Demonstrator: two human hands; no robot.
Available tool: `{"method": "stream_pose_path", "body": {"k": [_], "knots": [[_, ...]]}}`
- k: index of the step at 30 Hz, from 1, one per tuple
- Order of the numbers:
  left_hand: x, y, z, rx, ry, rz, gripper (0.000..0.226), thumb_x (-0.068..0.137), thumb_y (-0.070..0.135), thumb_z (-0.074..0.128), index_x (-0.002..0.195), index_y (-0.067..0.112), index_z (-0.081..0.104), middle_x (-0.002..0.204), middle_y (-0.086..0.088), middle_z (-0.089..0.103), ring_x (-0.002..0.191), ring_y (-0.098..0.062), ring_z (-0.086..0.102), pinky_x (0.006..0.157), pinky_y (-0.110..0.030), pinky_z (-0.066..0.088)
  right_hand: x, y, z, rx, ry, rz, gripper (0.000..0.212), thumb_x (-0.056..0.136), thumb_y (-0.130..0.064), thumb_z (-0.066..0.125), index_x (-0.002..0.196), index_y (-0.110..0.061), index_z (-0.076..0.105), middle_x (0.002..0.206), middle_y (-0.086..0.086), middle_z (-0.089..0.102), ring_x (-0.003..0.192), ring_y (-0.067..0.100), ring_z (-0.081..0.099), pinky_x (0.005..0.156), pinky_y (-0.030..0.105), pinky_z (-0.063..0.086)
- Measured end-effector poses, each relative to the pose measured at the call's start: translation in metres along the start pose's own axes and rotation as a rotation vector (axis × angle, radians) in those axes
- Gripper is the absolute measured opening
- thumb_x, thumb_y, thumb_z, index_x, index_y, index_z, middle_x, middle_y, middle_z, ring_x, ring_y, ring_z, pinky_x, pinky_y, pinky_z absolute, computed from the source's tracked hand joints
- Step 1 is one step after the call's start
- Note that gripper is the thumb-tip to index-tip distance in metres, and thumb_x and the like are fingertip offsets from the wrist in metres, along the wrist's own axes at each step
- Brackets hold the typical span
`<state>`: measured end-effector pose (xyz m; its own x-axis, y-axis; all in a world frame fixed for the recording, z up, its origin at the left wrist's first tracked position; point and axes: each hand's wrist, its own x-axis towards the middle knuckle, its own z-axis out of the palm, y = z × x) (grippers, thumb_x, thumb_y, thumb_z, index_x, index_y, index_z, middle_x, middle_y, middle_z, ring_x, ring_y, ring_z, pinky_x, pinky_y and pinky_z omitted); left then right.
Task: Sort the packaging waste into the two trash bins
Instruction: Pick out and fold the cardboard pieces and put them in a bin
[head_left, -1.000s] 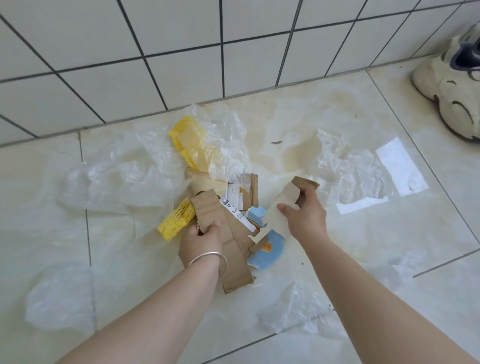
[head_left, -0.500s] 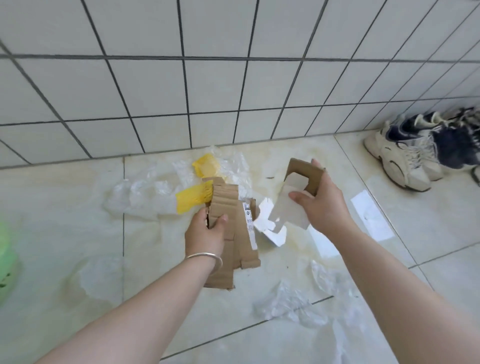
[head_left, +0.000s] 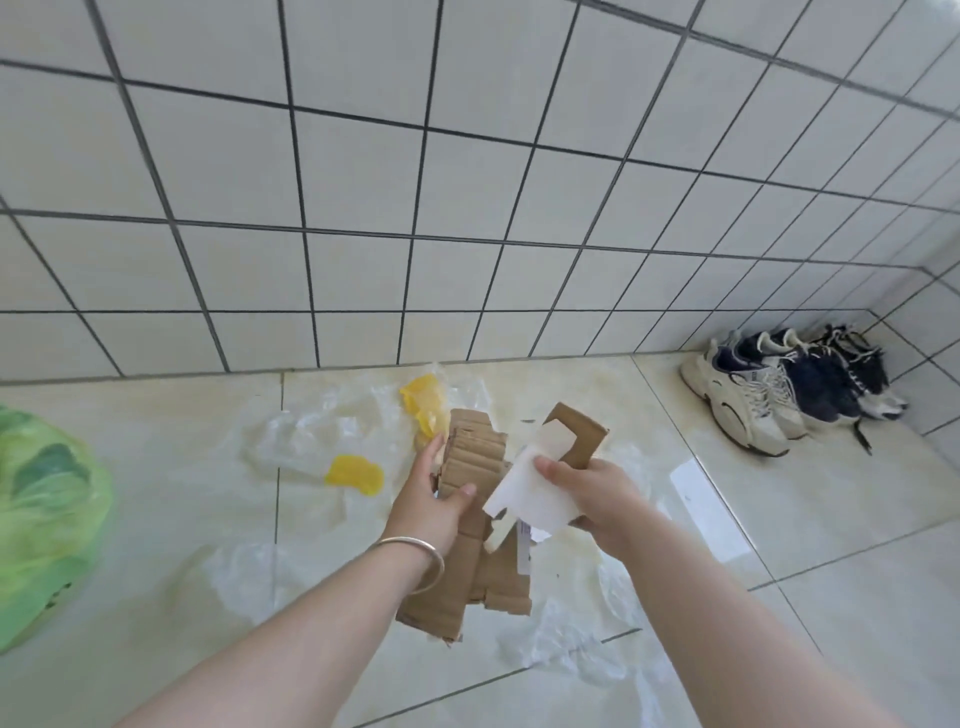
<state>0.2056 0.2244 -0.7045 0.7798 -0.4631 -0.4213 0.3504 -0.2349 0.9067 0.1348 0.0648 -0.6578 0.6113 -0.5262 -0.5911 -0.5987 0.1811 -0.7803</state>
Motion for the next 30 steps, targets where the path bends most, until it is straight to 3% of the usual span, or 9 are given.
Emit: {"method": "stream_pose_path", "body": {"k": [3, 6, 8, 10, 14, 20, 23, 27, 30], "knots": [[-0.001, 0.002, 0.000, 0.034, -0.010, -0.038, 0.052, 0.087, 0.017, 0.061, 0.133, 0.032, 0.041, 0.112, 0.004, 0.064, 0.103, -0.017, 0.063, 0.096, -0.034, 0.048, 0.004, 0.008, 0.006, 0.062, -0.102, 0.058, 0.020, 0.084, -0.024, 0.070, 0.096, -0.010, 0.062, 0.096, 0.008, 0.069, 0.085, 0.024, 0.066, 0.068, 0.035, 0.055], [-0.006, 0.013, -0.010, 0.096, -0.021, -0.024, 0.017, 0.085, 0.021, 0.064, 0.102, 0.025, 0.063, 0.089, 0.003, 0.069, 0.084, -0.019, 0.064, 0.078, -0.030, 0.050, 0.009, 0.006, 0.018, 0.032, -0.246, 0.063, 0.023, 0.085, -0.026, 0.068, 0.100, -0.009, 0.064, 0.090, 0.007, 0.071, 0.078, 0.023, 0.067, 0.052, 0.027, 0.052], [-0.015, 0.024, -0.026, 0.148, 0.018, -0.008, 0.004, 0.086, 0.025, 0.064, 0.090, 0.024, 0.065, 0.082, 0.002, 0.069, 0.077, -0.019, 0.063, 0.071, -0.028, 0.049, 0.007, -0.003, 0.030, 0.017, -0.345, 0.046, 0.031, 0.082, -0.028, 0.069, 0.104, -0.007, 0.064, 0.085, 0.007, 0.071, 0.074, 0.022, 0.067, 0.051, 0.025, 0.051], [-0.026, 0.037, -0.051, 0.163, 0.090, -0.008, 0.004, 0.087, 0.026, 0.063, 0.089, 0.023, 0.065, 0.084, 0.002, 0.070, 0.076, -0.017, 0.065, 0.069, -0.027, 0.051, 0.002, -0.019, 0.045, 0.049, -0.437, -0.005, 0.040, 0.072, -0.030, 0.072, 0.102, -0.006, 0.064, 0.084, 0.006, 0.073, 0.076, 0.022, 0.069, 0.058, 0.029, 0.053], [-0.065, 0.068, -0.108, 0.177, 0.238, 0.014, 0.011, 0.089, 0.025, 0.061, 0.095, 0.017, 0.064, 0.089, -0.002, 0.070, 0.076, -0.018, 0.067, 0.072, -0.029, 0.053, -0.029, -0.057, 0.086, 0.109, -0.638, -0.079, 0.035, 0.070, -0.029, 0.067, 0.094, -0.004, 0.065, 0.083, 0.006, 0.074, 0.073, 0.019, 0.072, 0.064, 0.031, 0.059], [-0.144, 0.100, -0.180, 0.135, 0.451, 0.095, 0.011, 0.088, 0.026, 0.061, 0.094, 0.019, 0.067, 0.087, 0.002, 0.072, 0.076, -0.015, 0.068, 0.068, -0.026, 0.054, -0.104, -0.094, 0.166, -0.098, -0.736, -0.197, 0.068, 0.056, -0.039, 0.087, 0.110, -0.005, 0.064, 0.102, 0.011, 0.071, 0.091, 0.027, 0.068, 0.076, 0.037, 0.054], [-0.182, 0.099, -0.212, 0.133, 0.511, 0.147, 0.014, 0.092, 0.029, 0.055, 0.101, 0.023, 0.064, 0.089, 0.005, 0.067, 0.081, -0.015, 0.061, 0.066, -0.024, 0.044, -0.149, -0.096, 0.217, -0.165, -0.711, -0.276, 0.049, 0.069, -0.032, 0.081, 0.108, -0.007, 0.065, 0.102, 0.010, 0.071, 0.090, 0.025, 0.067, 0.070, 0.032, 0.052], [-0.228, 0.077, -0.274, 0.094, 0.608, 0.133, 0.026, 0.093, 0.037, 0.051, 0.107, 0.021, 0.064, 0.102, -0.004, 0.068, 0.096, -0.024, 0.063, 0.086, -0.032, 0.047, -0.195, -0.084, 0.291, -0.255, -0.643, -0.420, 0.056, 0.061, -0.037, 0.081, 0.107, -0.010, 0.066, 0.101, 0.008, 0.071, 0.085, 0.022, 0.066, 0.065, 0.029, 0.050], [-0.259, 0.051, -0.321, 0.110, 0.639, 0.114, 0.029, 0.092, 0.042, 0.050, 0.109, 0.022, 0.063, 0.097, 0.001, 0.066, 0.096, -0.023, 0.061, 0.081, -0.030, 0.046, -0.226, -0.070, 0.342, -0.351, -0.614, -0.506, 0.028, 0.078, -0.027, 0.074, 0.102, -0.018, 0.063, 0.088, -0.002, 0.068, 0.076, 0.013, 0.062, 0.060, 0.024, 0.048]]}}
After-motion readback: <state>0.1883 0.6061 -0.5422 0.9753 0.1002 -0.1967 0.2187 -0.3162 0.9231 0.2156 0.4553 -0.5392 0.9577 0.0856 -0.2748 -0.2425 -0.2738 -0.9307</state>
